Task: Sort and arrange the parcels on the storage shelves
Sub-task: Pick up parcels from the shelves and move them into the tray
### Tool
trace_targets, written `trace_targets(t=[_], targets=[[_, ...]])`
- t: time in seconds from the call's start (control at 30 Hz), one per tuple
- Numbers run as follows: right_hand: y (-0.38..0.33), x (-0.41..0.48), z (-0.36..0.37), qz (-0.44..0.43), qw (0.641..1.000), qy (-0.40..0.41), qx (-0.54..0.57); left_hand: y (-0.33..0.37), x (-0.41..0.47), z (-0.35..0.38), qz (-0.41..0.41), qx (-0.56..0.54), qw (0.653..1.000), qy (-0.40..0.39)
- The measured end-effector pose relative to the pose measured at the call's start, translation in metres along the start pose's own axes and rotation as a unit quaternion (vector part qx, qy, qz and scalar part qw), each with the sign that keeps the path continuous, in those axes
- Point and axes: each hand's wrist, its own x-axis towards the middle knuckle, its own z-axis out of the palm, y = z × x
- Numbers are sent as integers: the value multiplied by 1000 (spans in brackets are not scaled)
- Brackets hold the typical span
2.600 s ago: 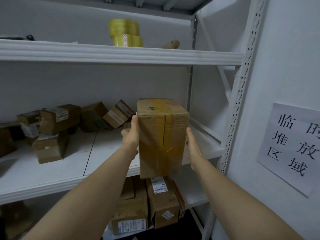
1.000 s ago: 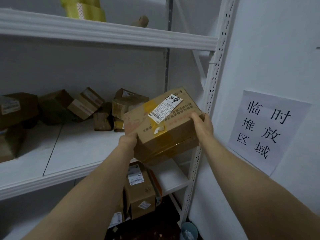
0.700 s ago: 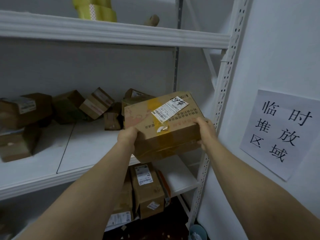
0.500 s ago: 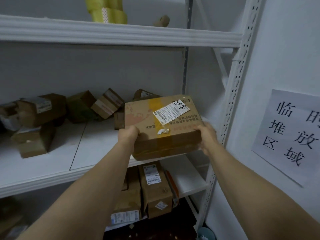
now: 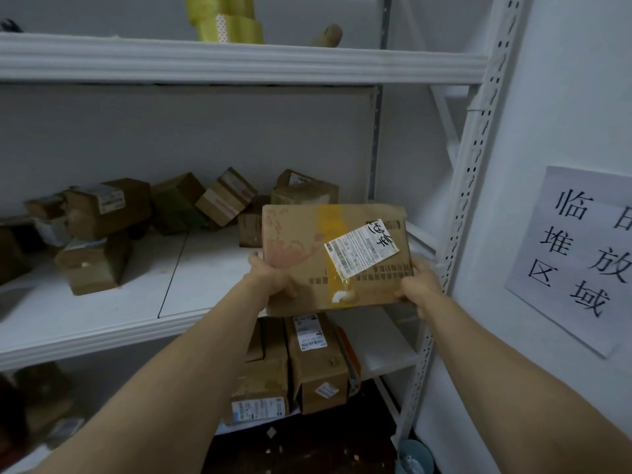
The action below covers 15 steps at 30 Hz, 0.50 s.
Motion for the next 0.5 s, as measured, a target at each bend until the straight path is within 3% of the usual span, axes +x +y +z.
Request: trace_targets(t=[0.17, 0.3, 0.4, 0.5], targets=[[10, -4, -2, 82, 995, -15, 50, -13, -13, 4, 5, 52, 998, -37], [15, -6, -5, 132, 986, -53, 82, -13, -26, -3, -78, -80, 992, -62], [21, -12, 1, 140, 984, -34, 104, -10, -19, -15, -126, -209, 964, -102], [24, -15, 5, 162, 975, -25, 148, -5, -13, -22, -135, -234, 956, -115]])
